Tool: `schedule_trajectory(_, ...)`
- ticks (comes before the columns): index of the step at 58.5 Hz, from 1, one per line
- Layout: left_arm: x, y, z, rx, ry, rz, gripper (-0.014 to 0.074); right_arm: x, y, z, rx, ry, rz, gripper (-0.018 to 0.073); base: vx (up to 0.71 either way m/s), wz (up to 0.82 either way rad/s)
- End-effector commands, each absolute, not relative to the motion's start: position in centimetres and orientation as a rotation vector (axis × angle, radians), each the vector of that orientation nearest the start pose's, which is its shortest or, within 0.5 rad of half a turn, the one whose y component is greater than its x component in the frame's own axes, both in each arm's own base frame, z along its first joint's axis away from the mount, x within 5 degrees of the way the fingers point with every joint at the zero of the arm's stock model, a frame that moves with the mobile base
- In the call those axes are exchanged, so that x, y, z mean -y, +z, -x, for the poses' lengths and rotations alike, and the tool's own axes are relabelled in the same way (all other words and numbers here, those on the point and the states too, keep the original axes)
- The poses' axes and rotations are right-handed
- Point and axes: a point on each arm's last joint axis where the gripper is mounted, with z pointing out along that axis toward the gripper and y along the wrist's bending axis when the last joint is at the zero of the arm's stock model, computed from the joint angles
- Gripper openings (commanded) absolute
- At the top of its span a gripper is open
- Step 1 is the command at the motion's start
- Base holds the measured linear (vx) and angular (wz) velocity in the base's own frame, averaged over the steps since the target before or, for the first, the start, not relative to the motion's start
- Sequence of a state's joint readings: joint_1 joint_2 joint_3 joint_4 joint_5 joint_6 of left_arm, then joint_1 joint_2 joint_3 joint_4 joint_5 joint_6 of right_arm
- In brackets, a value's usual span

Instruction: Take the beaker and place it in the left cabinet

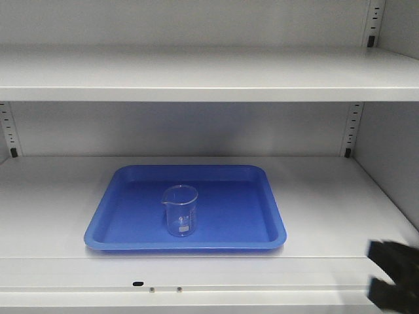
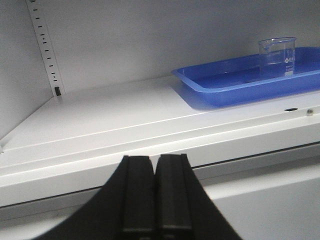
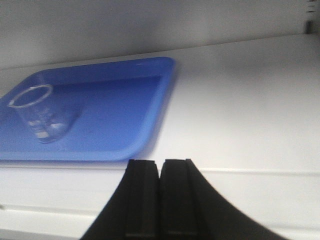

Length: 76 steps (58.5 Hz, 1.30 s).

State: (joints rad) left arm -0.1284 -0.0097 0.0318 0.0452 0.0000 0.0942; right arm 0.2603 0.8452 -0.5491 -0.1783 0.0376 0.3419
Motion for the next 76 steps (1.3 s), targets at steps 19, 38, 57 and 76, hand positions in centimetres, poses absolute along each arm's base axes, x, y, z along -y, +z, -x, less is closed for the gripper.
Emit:
schedule_trajectory(19, 0.7, 20.5, -5.5, -1.416, 0.002, -0.189, 0.0001, -1.4, 27.7, -9.6, -1.551, 0.125, 0.095, -0.0006, 0.0, 0.0)
schedule_trajectory(38, 0.7, 20.5, -5.5, -1.416, 0.002, -0.189, 0.0001, -0.9, 20.3, -6.2, -1.501, 0.075, 0.134, -0.0006, 0.0, 0.0)
schedule_trajectory(57, 0.7, 20.5, -5.5, -1.416, 0.002, -0.189, 0.0001, -0.7, 19.8, -5.6, -1.532, 0.042, 0.152, -0.0006, 0.0, 0.0)
schedule_trajectory(76, 0.7, 20.5, -5.5, -1.416, 0.002, -0.189, 0.0001, -0.7, 20.3, -5.5, -1.481, 0.053, 0.146, -0.0006, 0.0, 0.0)
